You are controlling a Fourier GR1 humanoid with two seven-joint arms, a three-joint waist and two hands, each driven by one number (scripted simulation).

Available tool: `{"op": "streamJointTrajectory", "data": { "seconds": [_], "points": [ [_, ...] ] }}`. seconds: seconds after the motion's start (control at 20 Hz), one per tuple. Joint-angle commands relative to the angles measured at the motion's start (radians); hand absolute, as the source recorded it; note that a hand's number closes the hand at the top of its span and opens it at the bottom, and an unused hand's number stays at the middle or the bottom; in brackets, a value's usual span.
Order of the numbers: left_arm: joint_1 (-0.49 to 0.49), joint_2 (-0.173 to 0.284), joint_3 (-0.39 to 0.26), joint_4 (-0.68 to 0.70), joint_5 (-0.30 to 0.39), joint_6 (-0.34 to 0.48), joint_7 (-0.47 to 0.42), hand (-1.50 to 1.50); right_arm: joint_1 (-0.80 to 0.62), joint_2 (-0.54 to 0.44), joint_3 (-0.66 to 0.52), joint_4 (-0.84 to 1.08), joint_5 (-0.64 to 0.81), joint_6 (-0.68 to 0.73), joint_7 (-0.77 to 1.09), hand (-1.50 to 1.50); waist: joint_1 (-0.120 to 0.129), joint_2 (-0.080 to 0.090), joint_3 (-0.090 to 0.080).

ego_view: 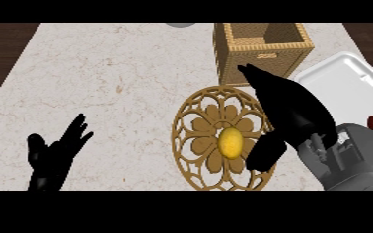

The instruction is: Pick the lemon from the placemat and place it in the basket

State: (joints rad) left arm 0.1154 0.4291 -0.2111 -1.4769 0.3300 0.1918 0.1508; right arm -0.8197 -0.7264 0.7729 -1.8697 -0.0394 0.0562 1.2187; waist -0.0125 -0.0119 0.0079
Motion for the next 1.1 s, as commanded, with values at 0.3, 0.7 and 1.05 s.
{"op": "streamJointTrajectory", "data": {
  "seconds": [0.3,0.7,1.05],
  "points": [
    [-0.005,-0.031,-0.023,0.048,-0.025,0.02,0.082,0.0,0.135,0.055,0.041,-0.006,0.137,-0.054,0.13,-1.5,0.001,0.009,-0.009],
    [-0.014,-0.06,-0.02,0.109,-0.046,0.02,0.067,0.0,0.209,0.125,0.074,-0.001,0.259,-0.073,0.127,-1.5,-0.003,0.01,-0.009],
    [0.034,-0.043,-0.034,0.021,-0.071,0.007,0.089,0.0,0.238,0.218,0.051,0.118,0.345,-0.073,0.054,-1.5,0.017,0.011,-0.008]
  ]
}}
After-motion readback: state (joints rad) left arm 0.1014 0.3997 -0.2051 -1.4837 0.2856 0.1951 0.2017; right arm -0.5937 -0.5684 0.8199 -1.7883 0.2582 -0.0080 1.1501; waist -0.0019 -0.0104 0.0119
